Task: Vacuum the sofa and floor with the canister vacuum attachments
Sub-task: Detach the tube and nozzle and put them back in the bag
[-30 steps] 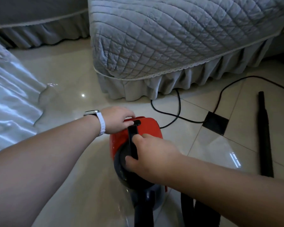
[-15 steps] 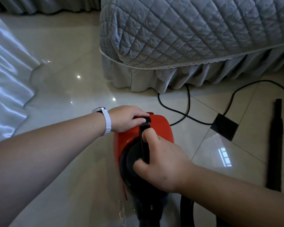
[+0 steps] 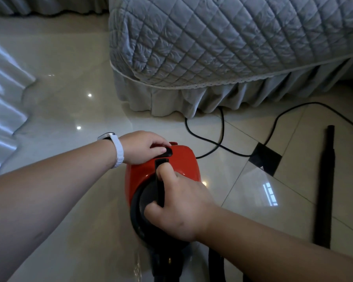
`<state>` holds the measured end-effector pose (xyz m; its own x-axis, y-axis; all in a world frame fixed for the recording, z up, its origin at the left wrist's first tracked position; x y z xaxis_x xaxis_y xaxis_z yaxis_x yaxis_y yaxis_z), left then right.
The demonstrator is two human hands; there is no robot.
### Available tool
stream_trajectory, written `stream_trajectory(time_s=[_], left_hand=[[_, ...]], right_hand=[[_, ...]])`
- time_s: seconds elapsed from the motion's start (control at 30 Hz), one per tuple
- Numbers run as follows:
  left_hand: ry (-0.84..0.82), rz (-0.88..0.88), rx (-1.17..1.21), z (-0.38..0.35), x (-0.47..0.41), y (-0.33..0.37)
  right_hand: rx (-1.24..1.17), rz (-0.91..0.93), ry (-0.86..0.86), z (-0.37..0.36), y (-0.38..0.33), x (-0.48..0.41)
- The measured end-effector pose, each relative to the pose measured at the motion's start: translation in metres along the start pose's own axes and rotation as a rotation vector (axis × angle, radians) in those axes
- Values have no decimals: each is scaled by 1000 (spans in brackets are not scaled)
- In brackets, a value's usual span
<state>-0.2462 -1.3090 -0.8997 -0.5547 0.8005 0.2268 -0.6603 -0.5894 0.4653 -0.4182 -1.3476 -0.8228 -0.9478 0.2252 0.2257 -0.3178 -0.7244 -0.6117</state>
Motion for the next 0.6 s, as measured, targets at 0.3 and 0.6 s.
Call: stream_trajectory(time_s=[0.3,0.6], left_hand=[[199,42,-86,40,34,27],[233,-141,-84,50,34,126]], right_hand=[[59,22,21,10,12,15],[187,60,121,80,54,70]])
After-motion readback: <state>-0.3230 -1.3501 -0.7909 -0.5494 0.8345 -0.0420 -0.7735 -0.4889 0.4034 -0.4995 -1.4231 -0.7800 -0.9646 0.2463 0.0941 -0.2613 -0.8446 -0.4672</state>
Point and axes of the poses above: each hand's wrist, its own x-axis away from the middle knuckle, its own z-axis out of the back of the hand, y = z × x, the point moved 5 cm from there along -x, towards the middle knuckle, and after that the axes turned 14 degrees about y, right-handed, at the moved point
